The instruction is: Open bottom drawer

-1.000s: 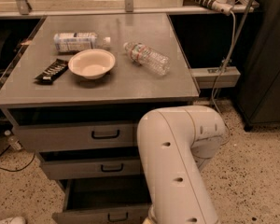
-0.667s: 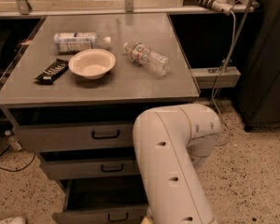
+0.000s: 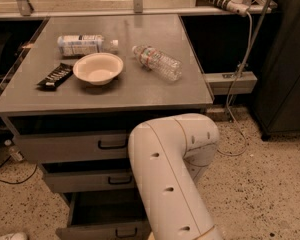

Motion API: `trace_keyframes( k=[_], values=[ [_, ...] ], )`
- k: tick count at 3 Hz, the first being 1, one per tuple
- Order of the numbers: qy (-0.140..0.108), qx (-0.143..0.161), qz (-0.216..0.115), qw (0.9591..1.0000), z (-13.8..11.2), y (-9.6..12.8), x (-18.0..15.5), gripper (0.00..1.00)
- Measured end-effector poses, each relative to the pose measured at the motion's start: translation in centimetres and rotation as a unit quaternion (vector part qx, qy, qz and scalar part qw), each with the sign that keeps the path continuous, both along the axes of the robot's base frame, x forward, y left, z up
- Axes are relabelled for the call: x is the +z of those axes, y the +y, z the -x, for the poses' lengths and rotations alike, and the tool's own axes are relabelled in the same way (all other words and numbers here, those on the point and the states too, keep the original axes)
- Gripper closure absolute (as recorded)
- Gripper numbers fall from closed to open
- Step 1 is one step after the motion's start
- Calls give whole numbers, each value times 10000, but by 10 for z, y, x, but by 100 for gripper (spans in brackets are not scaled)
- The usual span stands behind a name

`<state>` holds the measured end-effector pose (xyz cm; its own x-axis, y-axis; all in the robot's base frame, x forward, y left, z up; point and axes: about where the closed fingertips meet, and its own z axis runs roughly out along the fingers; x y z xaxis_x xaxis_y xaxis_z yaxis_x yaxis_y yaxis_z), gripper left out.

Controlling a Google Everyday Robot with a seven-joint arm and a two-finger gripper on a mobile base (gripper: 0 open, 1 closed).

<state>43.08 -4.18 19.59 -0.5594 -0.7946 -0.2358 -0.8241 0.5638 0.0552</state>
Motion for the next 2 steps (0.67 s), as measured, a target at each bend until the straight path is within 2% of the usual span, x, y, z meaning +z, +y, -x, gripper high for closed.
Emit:
trace_keyframes(
  k=[2],
  values=[
    [273, 119, 75, 9995, -5, 7, -39, 0]
  ],
)
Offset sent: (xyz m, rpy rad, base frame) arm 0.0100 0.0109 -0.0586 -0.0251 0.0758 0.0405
